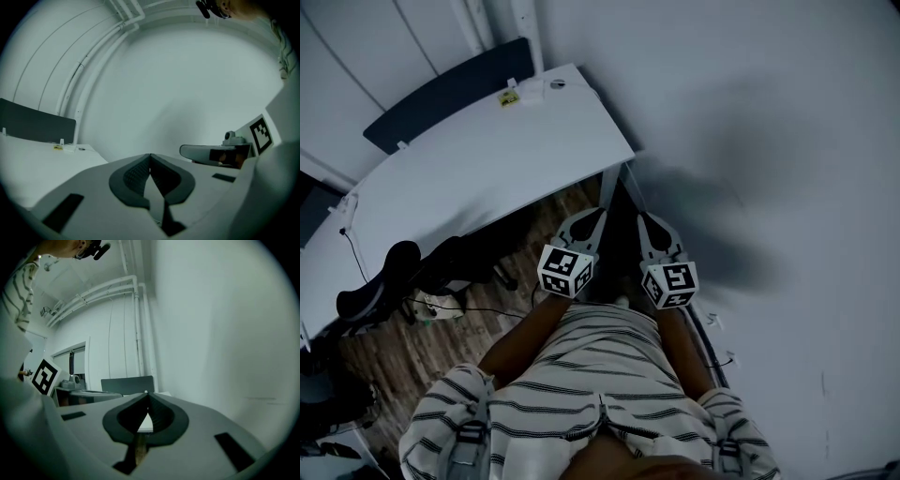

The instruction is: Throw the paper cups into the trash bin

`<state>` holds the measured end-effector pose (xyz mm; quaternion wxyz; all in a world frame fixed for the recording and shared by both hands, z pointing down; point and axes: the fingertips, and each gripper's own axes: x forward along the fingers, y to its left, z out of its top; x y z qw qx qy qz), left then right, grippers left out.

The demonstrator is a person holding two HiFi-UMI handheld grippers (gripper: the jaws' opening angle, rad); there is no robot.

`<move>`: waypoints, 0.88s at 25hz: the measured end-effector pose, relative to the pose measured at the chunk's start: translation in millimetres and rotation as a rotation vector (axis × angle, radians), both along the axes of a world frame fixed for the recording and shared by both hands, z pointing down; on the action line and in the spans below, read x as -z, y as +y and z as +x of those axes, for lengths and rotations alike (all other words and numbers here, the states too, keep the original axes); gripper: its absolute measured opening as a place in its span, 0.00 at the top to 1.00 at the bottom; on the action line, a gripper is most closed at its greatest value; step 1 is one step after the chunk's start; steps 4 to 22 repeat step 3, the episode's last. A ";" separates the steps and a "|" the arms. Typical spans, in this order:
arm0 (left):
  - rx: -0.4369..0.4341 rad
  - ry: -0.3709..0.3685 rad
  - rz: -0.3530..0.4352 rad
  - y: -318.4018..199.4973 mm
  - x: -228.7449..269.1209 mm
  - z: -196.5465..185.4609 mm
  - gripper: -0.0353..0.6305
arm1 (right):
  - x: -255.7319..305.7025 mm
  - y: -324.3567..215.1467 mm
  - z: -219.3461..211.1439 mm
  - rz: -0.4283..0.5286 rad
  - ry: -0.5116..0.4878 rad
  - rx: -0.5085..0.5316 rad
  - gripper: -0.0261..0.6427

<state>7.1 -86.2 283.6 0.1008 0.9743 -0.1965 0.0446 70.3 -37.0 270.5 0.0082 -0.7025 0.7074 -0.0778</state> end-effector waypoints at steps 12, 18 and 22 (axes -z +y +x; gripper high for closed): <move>-0.006 0.018 0.007 0.9 7.7 3.3 0.91 | 9.5 -1.1 3.6 0.029 0.008 0.011 0.95; -0.006 0.018 0.007 0.9 7.7 3.3 0.91 | 9.5 -1.1 3.6 0.029 0.008 0.011 0.95; -0.006 0.018 0.007 0.9 7.7 3.3 0.91 | 9.5 -1.1 3.6 0.029 0.008 0.011 0.95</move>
